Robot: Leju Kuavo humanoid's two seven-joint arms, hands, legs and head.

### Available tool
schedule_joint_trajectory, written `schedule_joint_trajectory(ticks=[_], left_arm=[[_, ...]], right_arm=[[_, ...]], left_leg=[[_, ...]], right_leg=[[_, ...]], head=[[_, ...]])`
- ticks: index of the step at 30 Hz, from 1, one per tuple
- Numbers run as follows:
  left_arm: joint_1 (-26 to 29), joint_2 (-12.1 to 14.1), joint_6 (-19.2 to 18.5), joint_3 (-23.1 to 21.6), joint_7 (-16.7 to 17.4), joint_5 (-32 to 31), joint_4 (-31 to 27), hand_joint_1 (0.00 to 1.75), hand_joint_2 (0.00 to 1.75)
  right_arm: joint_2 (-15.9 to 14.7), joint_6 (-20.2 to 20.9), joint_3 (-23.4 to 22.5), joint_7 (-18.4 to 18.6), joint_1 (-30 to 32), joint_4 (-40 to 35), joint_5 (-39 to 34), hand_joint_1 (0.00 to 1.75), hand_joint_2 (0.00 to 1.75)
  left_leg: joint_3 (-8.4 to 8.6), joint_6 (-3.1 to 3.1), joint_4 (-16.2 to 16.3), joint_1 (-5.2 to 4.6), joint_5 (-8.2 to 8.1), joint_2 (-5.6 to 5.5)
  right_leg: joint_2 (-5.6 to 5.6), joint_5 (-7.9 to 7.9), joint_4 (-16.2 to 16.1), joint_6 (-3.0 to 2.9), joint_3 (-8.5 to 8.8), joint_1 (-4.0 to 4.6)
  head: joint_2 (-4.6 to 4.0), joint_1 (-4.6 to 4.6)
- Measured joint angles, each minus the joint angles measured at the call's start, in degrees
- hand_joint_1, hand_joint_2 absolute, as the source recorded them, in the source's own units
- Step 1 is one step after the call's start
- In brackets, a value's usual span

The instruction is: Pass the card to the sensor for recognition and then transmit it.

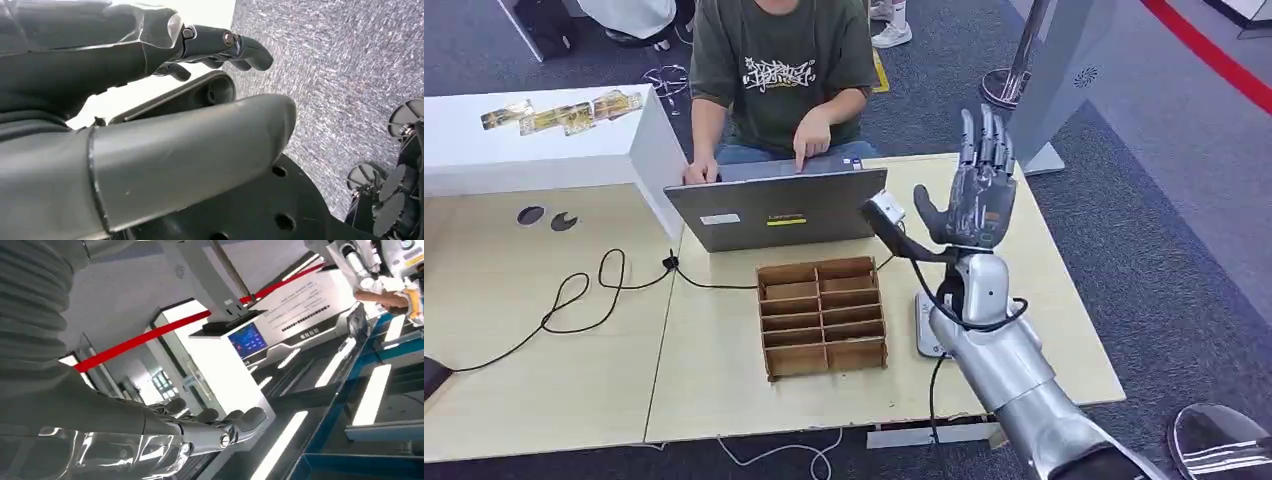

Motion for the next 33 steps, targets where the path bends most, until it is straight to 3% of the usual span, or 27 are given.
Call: schedule_joint_trajectory(ticks=[4,18,33], left_arm=[[0.07,0.00,0.00,0.70,0.00,0.54,0.00,0.00,0.00],[0.21,-0.07,0.00,2.31,-0.22,2.12,0.00,0.00,0.00],[0.49,-0.22,0.04,4.90,-0.63,3.89,0.00,0.00,0.00]], right_arm=[[-3.05,0.09,2.55,4.49,2.47,-2.75,0.33,0.00,1.75],[-11.51,0.17,7.95,11.75,11.21,-11.95,0.39,0.00,1.75],[-16.50,2.69,10.95,17.04,19.09,-20.63,0.42,0.00,1.75]], left_leg=[[0.00,0.01,0.00,-0.01,-0.01,0.01],[-0.01,-0.01,0.00,0.00,-0.10,0.01],[-0.03,0.05,0.00,-0.01,-0.17,0.01]], right_leg=[[0.01,0.00,-0.01,0.00,0.00,0.00],[0.01,-0.01,-0.05,0.01,0.00,0.00],[0.00,-0.07,-0.08,0.07,0.01,-0.01]], head=[[-0.02,-0.02],[0.00,-0.02],[0.00,0.00]])
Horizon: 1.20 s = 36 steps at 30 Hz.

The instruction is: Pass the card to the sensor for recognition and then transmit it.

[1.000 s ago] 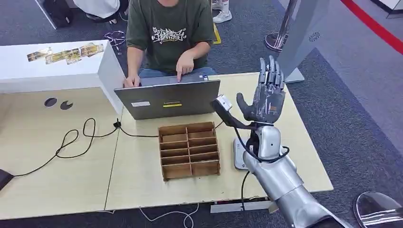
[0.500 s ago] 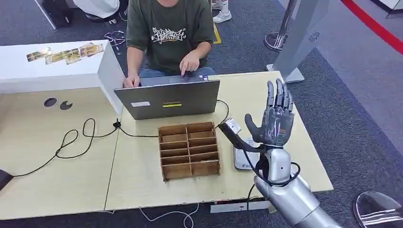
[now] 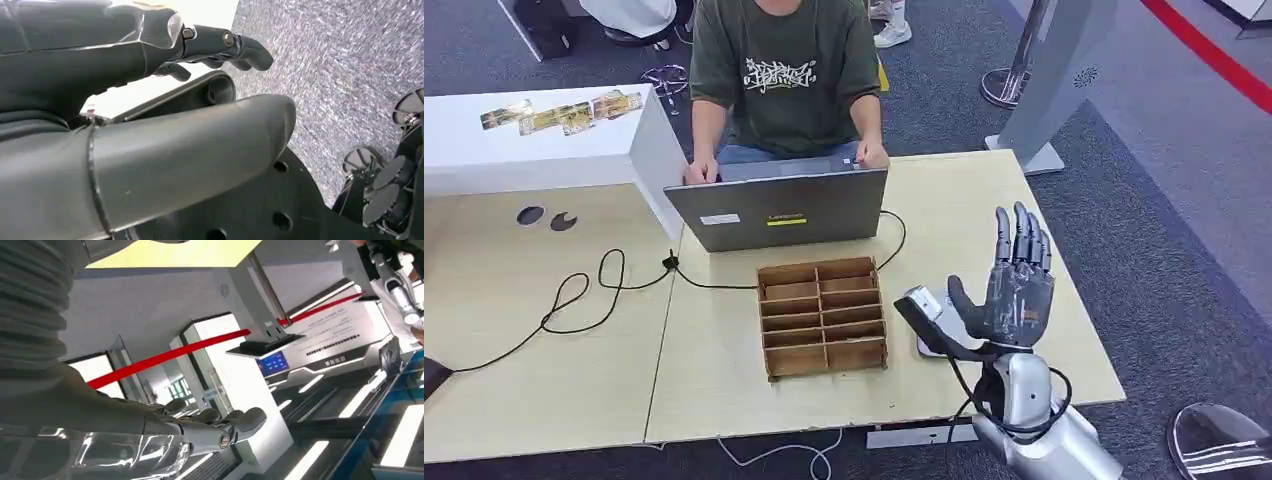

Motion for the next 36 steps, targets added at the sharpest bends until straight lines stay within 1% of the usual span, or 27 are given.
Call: schedule_joint_trajectory(ticks=[2,5,10,12,15,17,19,22,26,29,34,36], left_arm=[[0.06,-0.17,0.00,0.28,-0.31,0.33,0.00,0.00,0.00],[0.05,-0.24,0.00,0.57,-0.24,0.39,0.00,0.00,0.00],[0.18,-0.35,-0.09,1.44,-0.22,0.41,0.00,0.00,0.00],[0.24,-0.35,-0.18,1.51,-0.22,0.41,0.00,0.00,0.00],[0.29,-0.35,-0.46,1.57,-0.20,0.39,0.00,0.00,0.00],[0.32,-0.35,-0.66,1.59,-0.04,0.39,0.00,0.00,0.00],[0.33,-0.33,-0.79,1.59,0.07,0.35,0.00,0.00,0.00],[0.33,-0.31,-0.96,1.59,0.35,0.15,0.00,0.00,0.00],[0.31,-0.26,-0.96,1.59,0.46,0.11,0.00,0.00,0.00],[0.32,-0.24,-1.07,1.59,0.50,0.13,0.00,0.00,0.00],[0.32,-0.24,-1.05,1.62,0.50,0.13,0.00,0.00,0.00],[0.32,-0.24,-1.09,1.64,0.50,0.02,0.00,0.00,0.00]], right_arm=[[-0.15,0.74,0.11,-1.32,1.26,-0.83,0.00,0.00,1.75],[-0.17,1.20,-0.13,-4.48,3.48,-1.96,0.00,0.00,1.75],[-0.70,3.37,-0.31,-5.01,6.99,-4.39,0.00,0.00,1.75],[-1.57,4.77,-0.33,-5.05,8.58,-5.99,0.00,0.00,1.75],[-2.42,6.72,-0.98,-6.75,11.28,-7.95,-0.06,0.00,1.75],[-2.56,8.68,-2.08,-8.86,12.78,-8.72,-0.61,0.00,1.75],[-2.75,9.66,-3.13,-9.82,13.81,-9.20,-1.45,0.00,1.75],[-3.71,10.97,-4.35,-10.62,15.23,-9.51,-3.25,0.00,1.75],[-4.81,11.30,-5.05,-11.67,16.09,-10.18,-5.11,0.00,1.75],[-5.48,13.48,-5.35,-11.67,16.36,-10.64,-5.64,0.00,1.75],[-6.05,14.97,-5.60,-11.65,16.37,-10.77,-6.30,0.00,1.75],[-6.05,16.35,-5.46,-12.61,16.24,-10.75,-8.17,0.00,1.75]], left_leg=[[0.00,0.00,0.00,0.00,0.00,0.00],[-0.01,0.01,0.00,0.00,-0.01,0.00],[-0.01,0.05,0.00,0.00,-0.04,-0.01],[-0.01,0.05,0.00,-0.01,-0.08,-0.01],[-0.02,0.07,0.00,-0.01,-0.10,-0.01],[-0.02,0.06,0.00,-0.01,-0.13,0.00],[-0.01,0.09,0.00,-0.02,-0.15,0.00],[-0.03,0.09,0.00,-0.02,-0.15,0.00],[0.00,0.13,0.00,-0.04,-0.17,0.03],[0.00,0.13,0.00,-0.04,-0.17,0.02],[0.00,0.13,0.00,-0.04,-0.17,0.02],[-0.01,0.13,0.00,-0.04,-0.17,0.02]], right_leg=[[0.00,0.00,-0.01,0.00,0.00,0.00],[-0.01,-0.03,-0.01,0.02,0.00,0.00],[-0.01,-0.08,-0.02,0.09,0.01,0.00],[-0.01,-0.10,-0.02,0.11,0.02,-0.01],[-0.02,-0.12,-0.03,0.15,0.03,-0.01],[0.00,-0.12,-0.03,0.15,0.03,-0.02],[-0.01,-0.12,-0.04,0.15,0.03,-0.02],[-0.01,-0.13,-0.04,0.16,0.04,-0.03],[0.02,-0.13,-0.05,0.16,0.04,-0.04],[0.01,-0.13,-0.04,0.16,0.04,-0.04],[0.01,-0.13,-0.04,0.16,0.04,-0.04],[0.01,-0.13,-0.04,0.16,0.04,-0.04]], head=[[-0.02,-0.02],[0.00,0.00],[0.00,-0.02],[0.00,0.00],[-0.02,0.00],[-0.02,-0.02],[0.00,0.00],[0.00,0.00],[0.00,-0.02],[0.00,-0.02],[0.00,-0.02],[0.00,-0.02]])
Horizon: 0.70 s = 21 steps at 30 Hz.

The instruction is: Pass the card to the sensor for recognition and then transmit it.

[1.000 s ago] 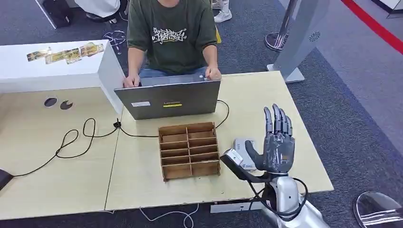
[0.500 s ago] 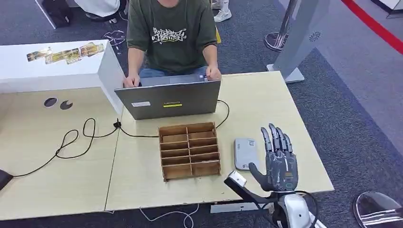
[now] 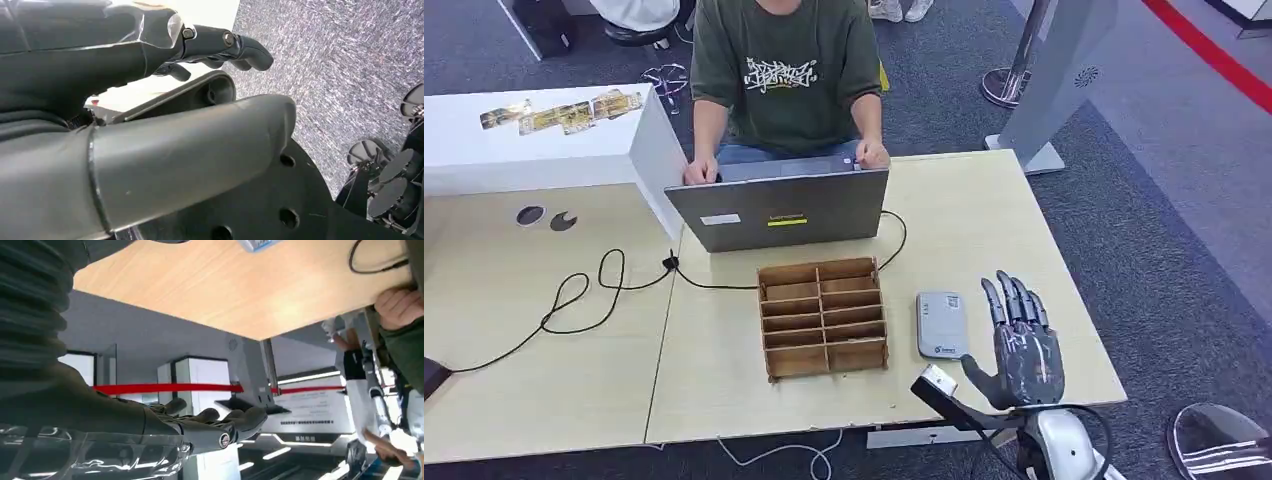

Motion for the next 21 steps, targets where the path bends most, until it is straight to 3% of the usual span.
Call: schedule_joint_trajectory(ticks=[9,16,21], left_arm=[[-0.02,0.00,-0.15,0.74,0.00,-0.55,0.00,0.00,0.00],[-0.01,0.00,-0.17,0.77,0.00,-0.59,0.00,0.00,0.00],[-0.03,0.00,-0.22,0.83,0.00,-1.05,0.00,0.00,0.00]], right_arm=[[0.78,3.19,3.47,-2.71,-3.21,1.88,-4.02,0.00,1.75],[0.85,3.26,3.75,-2.82,-3.48,2.03,-4.20,0.00,1.75],[3.19,2.32,7.74,-1.82,-5.81,5.27,-8.40,0.00,1.75]], left_leg=[[0.01,0.00,0.00,0.00,0.01,0.00],[0.00,0.00,0.00,0.00,0.01,0.00],[0.00,0.00,0.00,0.00,0.00,0.00]], right_leg=[[0.00,0.00,0.01,0.00,0.01,0.00],[0.00,0.00,0.01,0.00,0.01,0.00],[0.00,-0.01,0.01,0.01,0.01,0.00]], head=[[0.00,0.00],[-0.02,0.00],[-0.02,0.02]])
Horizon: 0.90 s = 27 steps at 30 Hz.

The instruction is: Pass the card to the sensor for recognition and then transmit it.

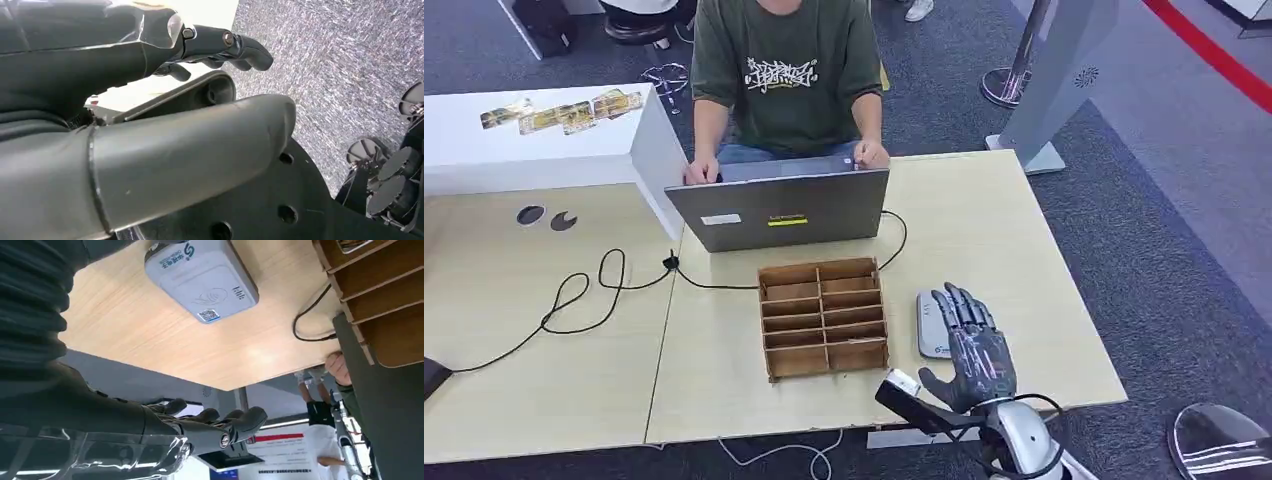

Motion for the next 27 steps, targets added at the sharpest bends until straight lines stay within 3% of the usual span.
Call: schedule_joint_trajectory(ticks=[14,20,27], left_arm=[[0.01,0.00,0.02,0.46,0.00,0.02,0.00,0.00,0.00],[0.01,0.00,0.02,0.48,-0.24,-0.04,0.00,0.00,0.00],[0.01,0.00,0.02,0.55,-0.39,-0.68,0.00,0.00,0.00]], right_arm=[[3.65,-0.04,1.14,1.00,-1.37,2.01,-4.20,0.00,1.75],[7.45,-4.44,1.84,1.95,-1.72,2.69,-4.24,0.00,1.75],[11.40,-5.92,2.05,2.42,-1.89,3.65,-3.08,0.00,1.75]], left_leg=[[0.00,0.02,0.00,0.00,-0.02,0.00],[0.00,0.02,0.00,0.00,-0.02,0.00],[0.00,0.02,0.00,0.00,-0.02,0.00]], right_leg=[[0.00,0.00,0.00,0.00,0.00,0.00],[0.01,-0.03,0.01,-0.02,-0.01,0.01],[0.00,-0.06,0.01,-0.03,0.00,0.01]], head=[[0.02,0.00],[0.00,0.00],[0.02,-0.02]])
